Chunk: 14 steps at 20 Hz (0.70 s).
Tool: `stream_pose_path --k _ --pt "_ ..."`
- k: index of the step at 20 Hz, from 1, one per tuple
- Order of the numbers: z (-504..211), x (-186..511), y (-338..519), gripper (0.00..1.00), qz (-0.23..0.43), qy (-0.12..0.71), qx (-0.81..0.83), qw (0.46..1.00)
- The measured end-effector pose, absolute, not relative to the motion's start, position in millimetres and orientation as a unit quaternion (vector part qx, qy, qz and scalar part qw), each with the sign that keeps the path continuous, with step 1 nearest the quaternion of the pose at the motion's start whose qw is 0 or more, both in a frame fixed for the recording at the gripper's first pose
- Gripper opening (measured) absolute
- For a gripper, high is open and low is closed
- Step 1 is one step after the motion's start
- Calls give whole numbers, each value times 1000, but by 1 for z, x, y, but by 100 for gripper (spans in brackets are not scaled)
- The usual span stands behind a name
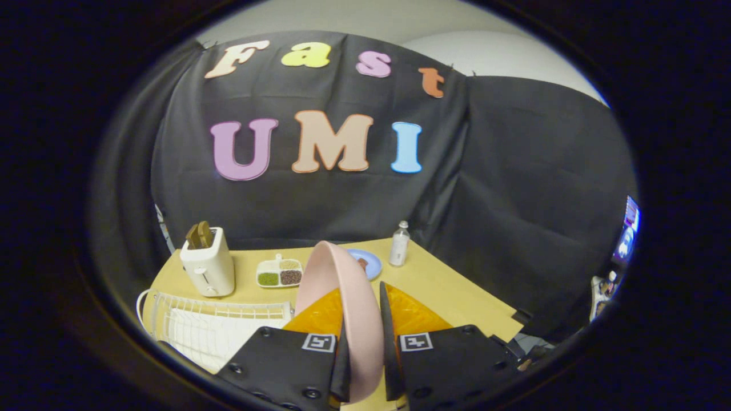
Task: Take the plate from the dish rack, then take the spoon from the basket and place it into the plate.
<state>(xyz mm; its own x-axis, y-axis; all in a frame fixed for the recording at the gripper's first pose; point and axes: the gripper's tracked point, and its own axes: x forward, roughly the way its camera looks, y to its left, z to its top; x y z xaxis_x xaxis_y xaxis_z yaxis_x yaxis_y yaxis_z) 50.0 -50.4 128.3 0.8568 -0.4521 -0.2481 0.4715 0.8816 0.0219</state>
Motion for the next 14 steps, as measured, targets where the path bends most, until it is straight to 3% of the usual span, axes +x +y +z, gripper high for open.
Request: stream_pose_path --k 7,14 --pt "27 -18 -103 27 -323 164 107 926" --pt "-72 -15 -105 27 -302 220 240 896"
